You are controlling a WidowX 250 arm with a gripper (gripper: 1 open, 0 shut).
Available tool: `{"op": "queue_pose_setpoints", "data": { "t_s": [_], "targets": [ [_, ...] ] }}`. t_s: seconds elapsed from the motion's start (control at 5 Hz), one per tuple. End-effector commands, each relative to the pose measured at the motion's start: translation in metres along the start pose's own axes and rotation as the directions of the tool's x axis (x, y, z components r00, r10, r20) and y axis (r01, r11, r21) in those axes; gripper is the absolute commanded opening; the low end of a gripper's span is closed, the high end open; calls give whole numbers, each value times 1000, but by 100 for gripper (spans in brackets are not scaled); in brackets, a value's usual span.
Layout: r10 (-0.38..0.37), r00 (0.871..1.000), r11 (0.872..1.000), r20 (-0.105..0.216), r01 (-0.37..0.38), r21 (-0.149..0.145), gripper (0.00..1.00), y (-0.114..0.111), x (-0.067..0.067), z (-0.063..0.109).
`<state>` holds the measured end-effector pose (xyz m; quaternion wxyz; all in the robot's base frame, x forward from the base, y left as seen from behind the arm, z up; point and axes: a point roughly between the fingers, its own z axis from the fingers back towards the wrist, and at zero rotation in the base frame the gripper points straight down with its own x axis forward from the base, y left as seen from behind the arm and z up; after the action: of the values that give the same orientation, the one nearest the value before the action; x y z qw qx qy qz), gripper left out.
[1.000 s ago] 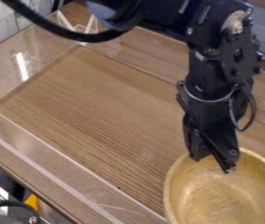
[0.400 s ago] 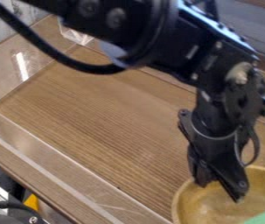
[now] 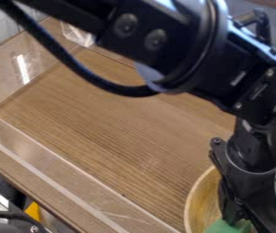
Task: Put the green block in the brown bowl
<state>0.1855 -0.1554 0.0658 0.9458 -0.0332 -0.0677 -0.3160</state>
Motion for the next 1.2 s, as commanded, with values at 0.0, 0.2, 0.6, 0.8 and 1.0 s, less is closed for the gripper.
{"op": "queue_pose_setpoints", "data": {
  "t_s": [0.0,0.2,0.6,0.8,1.0],
  "targets": [
    [-30,999,1000,36,30,-6,0,10,7,7],
    [-2,999,1000,35,2,-3,0,7,7,5],
    [56,998,998,31,-56,-5,0,1,3,4],
    [0,1000,1000,25,0,-18,0,2,8,5],
    [-55,998,998,21,55,-29,0,6,13,5]
  ]
}}
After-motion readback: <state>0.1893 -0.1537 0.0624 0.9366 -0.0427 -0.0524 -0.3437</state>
